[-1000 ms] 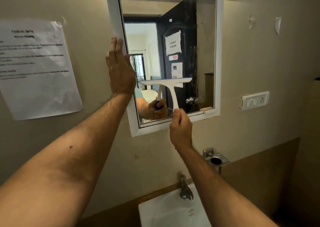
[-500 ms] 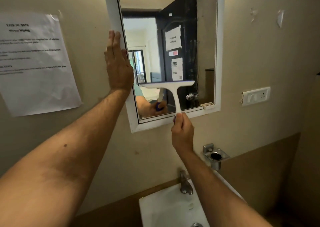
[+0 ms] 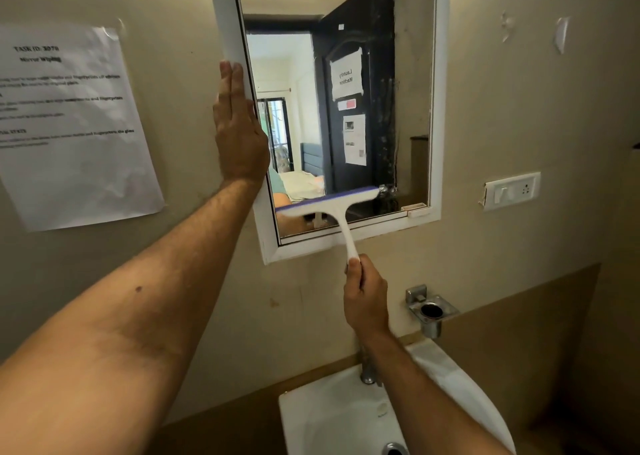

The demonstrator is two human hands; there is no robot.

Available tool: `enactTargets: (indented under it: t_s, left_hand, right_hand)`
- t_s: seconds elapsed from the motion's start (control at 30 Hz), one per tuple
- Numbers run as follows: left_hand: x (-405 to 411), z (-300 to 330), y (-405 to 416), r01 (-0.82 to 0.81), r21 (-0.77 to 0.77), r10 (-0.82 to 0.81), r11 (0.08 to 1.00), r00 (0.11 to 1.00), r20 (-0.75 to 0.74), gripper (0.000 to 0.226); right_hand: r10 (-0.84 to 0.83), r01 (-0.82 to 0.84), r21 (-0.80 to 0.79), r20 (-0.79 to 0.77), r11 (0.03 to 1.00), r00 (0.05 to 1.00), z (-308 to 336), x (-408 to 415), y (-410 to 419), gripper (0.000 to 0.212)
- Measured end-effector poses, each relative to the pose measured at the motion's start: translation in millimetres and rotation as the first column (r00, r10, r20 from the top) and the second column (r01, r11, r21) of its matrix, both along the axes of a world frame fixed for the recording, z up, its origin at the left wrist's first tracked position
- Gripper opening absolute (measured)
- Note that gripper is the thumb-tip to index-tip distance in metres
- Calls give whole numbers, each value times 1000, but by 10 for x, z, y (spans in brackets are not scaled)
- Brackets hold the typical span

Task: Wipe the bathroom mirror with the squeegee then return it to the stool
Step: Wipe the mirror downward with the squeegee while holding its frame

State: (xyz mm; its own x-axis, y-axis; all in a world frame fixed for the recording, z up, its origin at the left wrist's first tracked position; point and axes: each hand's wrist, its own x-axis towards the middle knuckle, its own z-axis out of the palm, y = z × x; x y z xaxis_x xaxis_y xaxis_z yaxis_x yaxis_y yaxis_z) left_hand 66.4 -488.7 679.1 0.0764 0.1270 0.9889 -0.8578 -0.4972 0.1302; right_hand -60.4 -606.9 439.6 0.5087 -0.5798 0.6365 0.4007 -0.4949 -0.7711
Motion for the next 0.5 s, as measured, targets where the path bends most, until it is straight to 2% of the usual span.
enactTargets:
  t_s: [0.2, 0.5]
  left_hand:
    - [23, 66, 35, -6, -20, 6, 1000, 1000, 27, 46]
    - [-24, 48, 7, 4, -36, -4, 999, 1000, 22, 46]
  right_hand:
    - [-40, 39, 13, 63, 999, 997, 459, 113, 75, 35]
    - [-9, 12, 35, -90, 999, 996, -108, -169, 125, 27]
